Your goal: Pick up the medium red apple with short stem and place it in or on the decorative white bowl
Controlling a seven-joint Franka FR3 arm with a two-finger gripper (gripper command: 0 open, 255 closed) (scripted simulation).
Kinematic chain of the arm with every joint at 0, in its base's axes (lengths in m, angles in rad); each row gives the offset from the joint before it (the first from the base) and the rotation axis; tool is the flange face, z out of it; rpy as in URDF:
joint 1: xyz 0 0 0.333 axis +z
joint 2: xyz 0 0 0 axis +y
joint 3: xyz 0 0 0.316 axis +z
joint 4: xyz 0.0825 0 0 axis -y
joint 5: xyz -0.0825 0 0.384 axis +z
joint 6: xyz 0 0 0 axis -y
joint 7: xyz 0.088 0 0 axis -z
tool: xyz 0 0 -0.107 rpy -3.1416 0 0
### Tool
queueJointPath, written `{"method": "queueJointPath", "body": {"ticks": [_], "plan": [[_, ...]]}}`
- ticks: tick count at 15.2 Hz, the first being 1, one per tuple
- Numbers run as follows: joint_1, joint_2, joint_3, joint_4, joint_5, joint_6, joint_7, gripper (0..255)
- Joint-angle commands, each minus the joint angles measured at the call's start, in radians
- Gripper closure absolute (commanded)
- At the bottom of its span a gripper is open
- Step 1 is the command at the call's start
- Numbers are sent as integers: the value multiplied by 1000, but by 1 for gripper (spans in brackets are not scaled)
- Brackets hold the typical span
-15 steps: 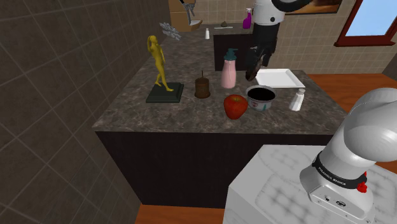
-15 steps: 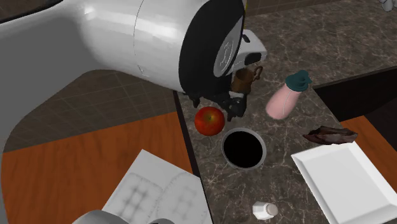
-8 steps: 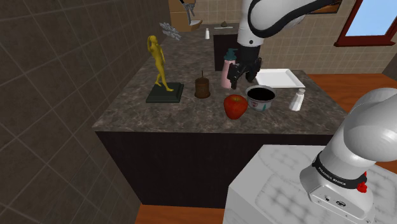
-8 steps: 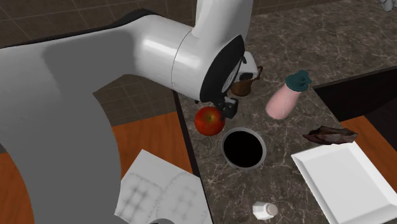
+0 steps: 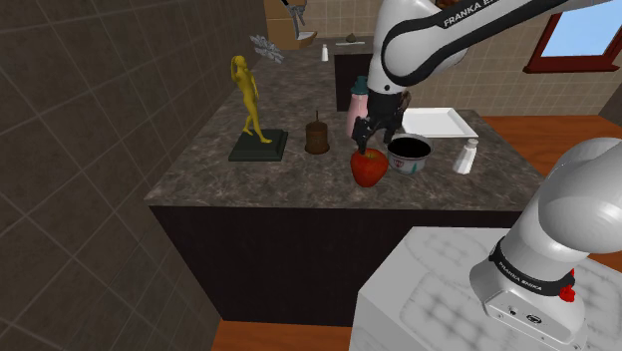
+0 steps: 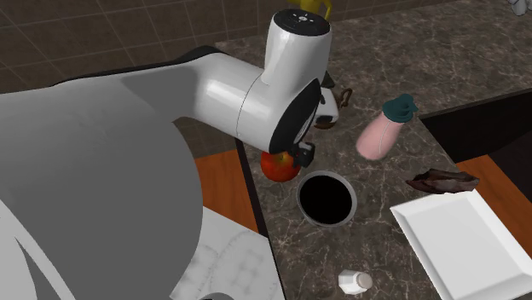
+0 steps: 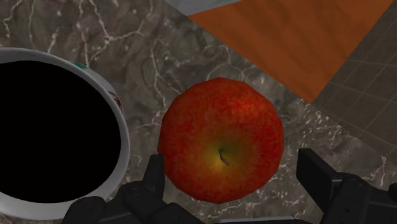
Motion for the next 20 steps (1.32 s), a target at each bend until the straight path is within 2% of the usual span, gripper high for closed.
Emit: {"method": "queueJointPath", "body": {"ticks": [1,7,8,17,20], "plan": [[0,8,0,-8,1,16,0,0],[0,8,0,-7,1,16,0,0],[0,8,0,-7,1,16,0,255],[0,8,0,-7,1,16,0,255],[0,-13,0,18,-1,-31,2,255]]}}
